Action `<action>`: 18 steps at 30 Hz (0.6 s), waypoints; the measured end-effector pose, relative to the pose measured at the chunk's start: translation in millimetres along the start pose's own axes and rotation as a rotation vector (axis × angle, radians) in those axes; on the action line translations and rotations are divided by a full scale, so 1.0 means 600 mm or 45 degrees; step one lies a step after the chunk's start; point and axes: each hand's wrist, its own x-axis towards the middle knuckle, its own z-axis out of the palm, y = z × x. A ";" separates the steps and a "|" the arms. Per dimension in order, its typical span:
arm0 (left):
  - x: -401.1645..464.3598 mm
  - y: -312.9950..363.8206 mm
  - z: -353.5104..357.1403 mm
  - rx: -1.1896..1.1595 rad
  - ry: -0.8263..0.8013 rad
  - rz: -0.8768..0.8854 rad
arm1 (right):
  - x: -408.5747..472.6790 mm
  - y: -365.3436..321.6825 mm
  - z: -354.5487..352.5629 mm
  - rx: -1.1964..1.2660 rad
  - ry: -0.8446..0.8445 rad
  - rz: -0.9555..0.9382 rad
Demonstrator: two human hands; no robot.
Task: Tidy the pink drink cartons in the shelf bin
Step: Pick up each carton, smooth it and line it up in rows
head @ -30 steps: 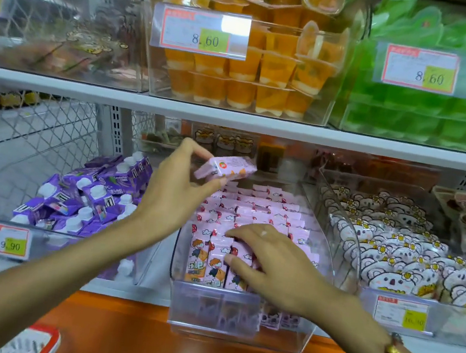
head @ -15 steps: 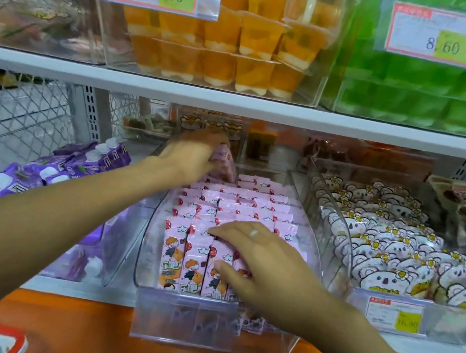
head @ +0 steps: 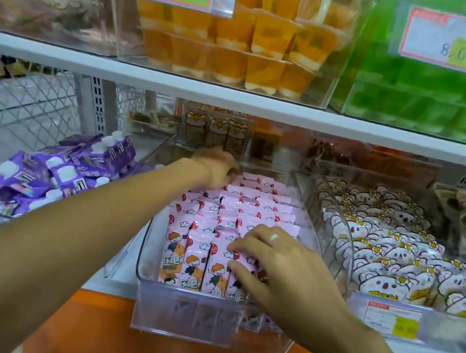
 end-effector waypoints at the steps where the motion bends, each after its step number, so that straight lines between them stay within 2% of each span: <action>1: -0.001 0.000 -0.002 0.015 0.036 0.017 | 0.000 0.000 0.000 0.010 -0.002 -0.008; 7: -0.007 0.008 -0.007 0.030 -0.014 -0.035 | 0.007 -0.004 -0.008 -0.040 0.116 0.036; 11: -0.001 0.013 -0.014 -0.032 0.083 -0.121 | 0.004 -0.001 0.005 -0.011 0.048 0.068; 13: -0.001 0.018 -0.021 -0.218 0.192 -0.186 | 0.005 -0.001 0.003 0.029 0.031 0.064; 16: -0.015 0.027 -0.037 -0.722 0.435 -0.278 | 0.005 -0.001 -0.002 0.068 0.018 0.084; 18: -0.039 0.034 -0.042 -0.940 0.587 -0.355 | 0.005 -0.002 -0.003 0.073 0.036 0.100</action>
